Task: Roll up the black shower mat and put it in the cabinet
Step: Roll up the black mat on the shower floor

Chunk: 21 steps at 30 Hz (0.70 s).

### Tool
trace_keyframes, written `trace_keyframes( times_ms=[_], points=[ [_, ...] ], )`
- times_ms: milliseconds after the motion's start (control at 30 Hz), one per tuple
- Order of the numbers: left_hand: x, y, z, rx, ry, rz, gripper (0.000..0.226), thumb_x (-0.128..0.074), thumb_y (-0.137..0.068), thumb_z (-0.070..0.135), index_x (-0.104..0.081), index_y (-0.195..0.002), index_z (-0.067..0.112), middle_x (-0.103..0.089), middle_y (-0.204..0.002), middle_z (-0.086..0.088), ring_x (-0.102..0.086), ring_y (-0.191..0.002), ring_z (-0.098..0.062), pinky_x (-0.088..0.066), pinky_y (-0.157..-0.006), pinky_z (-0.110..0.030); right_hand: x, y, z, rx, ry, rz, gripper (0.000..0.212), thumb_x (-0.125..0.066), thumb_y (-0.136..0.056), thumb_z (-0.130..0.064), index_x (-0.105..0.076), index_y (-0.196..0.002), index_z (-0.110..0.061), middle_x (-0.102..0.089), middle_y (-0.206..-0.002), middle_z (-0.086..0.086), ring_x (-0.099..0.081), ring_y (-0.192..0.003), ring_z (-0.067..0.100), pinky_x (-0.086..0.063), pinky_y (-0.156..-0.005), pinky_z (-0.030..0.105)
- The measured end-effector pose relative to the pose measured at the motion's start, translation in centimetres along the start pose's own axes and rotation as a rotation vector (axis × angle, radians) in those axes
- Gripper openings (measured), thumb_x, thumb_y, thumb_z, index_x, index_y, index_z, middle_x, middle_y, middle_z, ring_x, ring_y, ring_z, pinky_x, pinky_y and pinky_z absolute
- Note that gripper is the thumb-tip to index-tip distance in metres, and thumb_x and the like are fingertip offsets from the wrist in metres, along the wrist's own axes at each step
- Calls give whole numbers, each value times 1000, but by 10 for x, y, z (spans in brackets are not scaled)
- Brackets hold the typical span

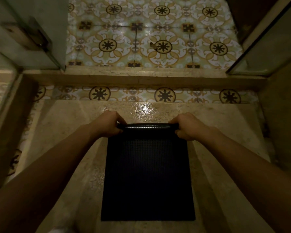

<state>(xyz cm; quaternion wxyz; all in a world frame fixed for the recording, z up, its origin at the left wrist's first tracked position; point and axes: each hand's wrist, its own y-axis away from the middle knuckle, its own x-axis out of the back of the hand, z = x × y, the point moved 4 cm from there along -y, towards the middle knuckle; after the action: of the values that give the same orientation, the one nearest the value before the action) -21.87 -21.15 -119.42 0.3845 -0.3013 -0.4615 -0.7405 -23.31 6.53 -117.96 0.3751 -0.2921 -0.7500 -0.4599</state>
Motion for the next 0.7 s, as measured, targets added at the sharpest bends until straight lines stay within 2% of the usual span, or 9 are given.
trace_keyframes(
  times_ms=[67,133,200,367,567,700],
  points=[
    [0,1,3,-23,-26,17,26,-77,-77,15,-75,-102,23,-73,-95,6,-55,-67,6,-36,-60,-8,1,0,-1,6,1,35,35,-69,-75,-10,-72,-108,-21,-72,-100,8,-65,-96,27,-54,-80,33],
    [-2,3,7,-47,-76,42,21,-77,-74,14,-72,-93,21,-71,-91,5,-62,-76,-8,-39,-61,-17,1,1,-2,14,21,77,32,-74,-74,-11,-71,-104,-19,-71,-100,7,-64,-97,25,-50,-77,31],
    [-5,7,10,-64,-114,52,18,-76,-72,14,-69,-87,20,-67,-86,4,-62,-80,-15,-39,-63,-23,-1,3,-4,29,49,80,29,-77,-72,-13,-70,-100,-18,-70,-97,5,-63,-95,24,-47,-73,29],
    [-6,11,8,-62,-114,-22,21,-76,-74,20,-67,-92,22,-61,-86,4,-53,-78,-11,-37,-59,-21,2,10,1,32,1,-10,31,-74,-74,-14,-70,-105,-19,-70,-98,4,-64,-94,22,-53,-77,32],
    [-8,16,14,-64,-130,3,22,-77,-75,17,-64,-91,24,-55,-81,11,-55,-75,-9,-29,-54,-11,-7,17,-4,78,69,54,43,-75,-78,-16,-66,-120,-18,-72,-108,5,-65,-102,24,-51,-86,33],
    [-6,20,11,-29,-91,-105,21,-78,-75,20,-70,-95,23,-61,-84,8,-55,-73,-5,-35,-54,-10,-7,23,-5,108,89,-29,34,-68,-77,-19,-73,-110,-23,-74,-92,3,-67,-90,23,-52,-77,30]
  ],
)
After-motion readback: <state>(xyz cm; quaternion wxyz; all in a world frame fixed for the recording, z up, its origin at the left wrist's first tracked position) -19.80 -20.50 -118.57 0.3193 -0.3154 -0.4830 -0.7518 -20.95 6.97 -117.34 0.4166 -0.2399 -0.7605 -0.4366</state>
